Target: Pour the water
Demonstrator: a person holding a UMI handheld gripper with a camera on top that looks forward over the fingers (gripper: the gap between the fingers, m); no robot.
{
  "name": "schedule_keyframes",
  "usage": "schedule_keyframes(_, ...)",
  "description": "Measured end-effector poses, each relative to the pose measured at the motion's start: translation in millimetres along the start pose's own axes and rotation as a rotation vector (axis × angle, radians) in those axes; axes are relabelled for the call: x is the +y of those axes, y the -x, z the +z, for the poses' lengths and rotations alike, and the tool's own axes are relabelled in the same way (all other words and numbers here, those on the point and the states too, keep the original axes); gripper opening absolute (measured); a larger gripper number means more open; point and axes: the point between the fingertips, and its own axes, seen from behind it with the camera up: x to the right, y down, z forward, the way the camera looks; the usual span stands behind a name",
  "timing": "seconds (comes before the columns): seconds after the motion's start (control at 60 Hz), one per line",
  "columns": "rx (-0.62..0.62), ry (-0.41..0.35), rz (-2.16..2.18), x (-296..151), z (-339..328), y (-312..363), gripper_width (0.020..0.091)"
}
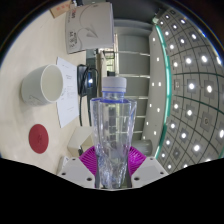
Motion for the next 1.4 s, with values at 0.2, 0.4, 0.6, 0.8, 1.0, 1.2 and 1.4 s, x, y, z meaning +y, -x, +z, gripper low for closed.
schedule_keyframes(0.2,0.085,-0.032,-0.373,-16,19,0,0.0357)
schedule_keyframes(0.4,0.117,-0.058,-0.556,-26,29,3,0.0358)
schedule_keyframes(0.6,0.095,-0.08,-0.532,-33,30,8,0.0358)
schedule_keyframes(0.8,-0.04,-0.06,-0.121,-24,23,13,0.036)
schedule_keyframes(1.0,-0.182,-0.05,0.504,-21,1,13,0.0361)
schedule_keyframes(1.2,-0.372,-0.077,1.071,-33,-2,38,0.0361)
schedule_keyframes(1.4,-0.528,-0.086,1.373,-30,7,78,0.0362)
